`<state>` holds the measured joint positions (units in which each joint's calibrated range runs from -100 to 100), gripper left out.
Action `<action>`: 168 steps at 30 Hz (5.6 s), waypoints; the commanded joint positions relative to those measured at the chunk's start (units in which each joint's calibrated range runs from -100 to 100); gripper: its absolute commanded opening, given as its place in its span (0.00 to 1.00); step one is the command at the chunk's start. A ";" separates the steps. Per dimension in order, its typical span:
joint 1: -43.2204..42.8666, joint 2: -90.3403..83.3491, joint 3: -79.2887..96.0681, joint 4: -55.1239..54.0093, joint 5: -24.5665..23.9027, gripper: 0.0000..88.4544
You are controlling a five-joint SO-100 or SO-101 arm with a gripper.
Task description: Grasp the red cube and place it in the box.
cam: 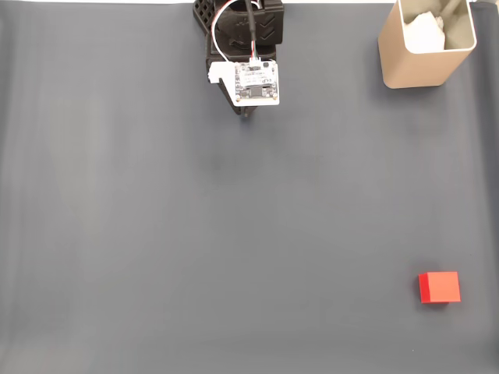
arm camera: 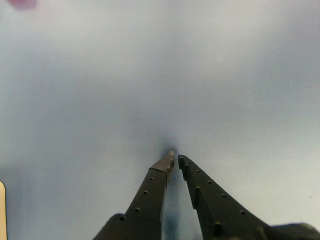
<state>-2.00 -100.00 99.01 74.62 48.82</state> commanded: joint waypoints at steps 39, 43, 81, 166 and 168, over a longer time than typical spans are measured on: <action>-0.41 0.09 0.81 1.28 0.24 0.00; -0.41 0.09 0.81 1.28 0.24 0.00; -0.41 0.09 0.81 1.28 0.24 0.00; 1.01 10.83 -7.40 -32.74 -0.73 0.00; 0.80 13.60 -9.86 -34.21 -0.83 0.00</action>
<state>-0.96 -89.49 94.39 42.96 48.18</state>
